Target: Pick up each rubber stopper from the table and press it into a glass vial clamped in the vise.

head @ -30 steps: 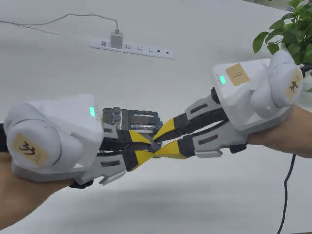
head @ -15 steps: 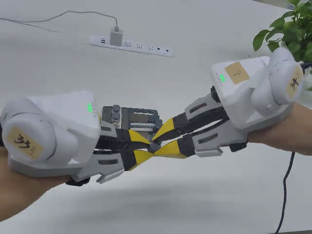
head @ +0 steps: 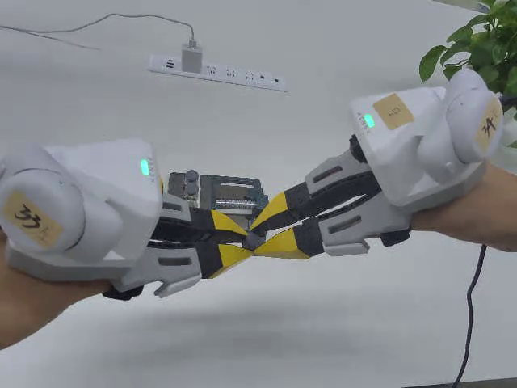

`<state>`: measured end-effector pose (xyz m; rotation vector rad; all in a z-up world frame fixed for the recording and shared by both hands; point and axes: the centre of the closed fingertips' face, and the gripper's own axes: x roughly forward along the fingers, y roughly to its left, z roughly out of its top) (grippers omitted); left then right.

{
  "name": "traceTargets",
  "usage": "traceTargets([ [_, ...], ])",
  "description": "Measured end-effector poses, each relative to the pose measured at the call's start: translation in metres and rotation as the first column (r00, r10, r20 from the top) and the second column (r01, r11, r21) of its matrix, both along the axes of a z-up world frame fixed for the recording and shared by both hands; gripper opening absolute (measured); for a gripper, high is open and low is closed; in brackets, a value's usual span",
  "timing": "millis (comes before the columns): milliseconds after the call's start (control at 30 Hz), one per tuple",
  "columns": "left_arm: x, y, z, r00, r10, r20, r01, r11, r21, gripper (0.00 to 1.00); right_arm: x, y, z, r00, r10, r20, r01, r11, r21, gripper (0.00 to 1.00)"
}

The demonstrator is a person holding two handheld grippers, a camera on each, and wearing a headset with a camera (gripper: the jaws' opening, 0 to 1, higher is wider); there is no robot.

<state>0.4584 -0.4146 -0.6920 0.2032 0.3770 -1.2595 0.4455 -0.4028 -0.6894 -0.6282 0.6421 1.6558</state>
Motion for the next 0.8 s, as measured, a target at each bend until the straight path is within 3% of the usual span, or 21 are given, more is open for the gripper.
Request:
traceTargets([
  [367, -0.0009, 0.0026, -0.0016, 1.000, 0.009, -0.009, -0.009, 1.000, -0.004, 0.04, -0.0014, 0.0034, -0.0011, 1.000, -0.003, 0.018, 0.003, 1.000, 0.000, 0.05],
  [800, -0.0029, 0.0046, -0.0043, 1.000, 0.015, 0.005, -0.015, 1.000, -0.018, 0.05, 0.0014, 0.0039, -0.0069, 1.000, -0.006, 0.004, 0.006, 1.000, -0.010, 0.05],
])
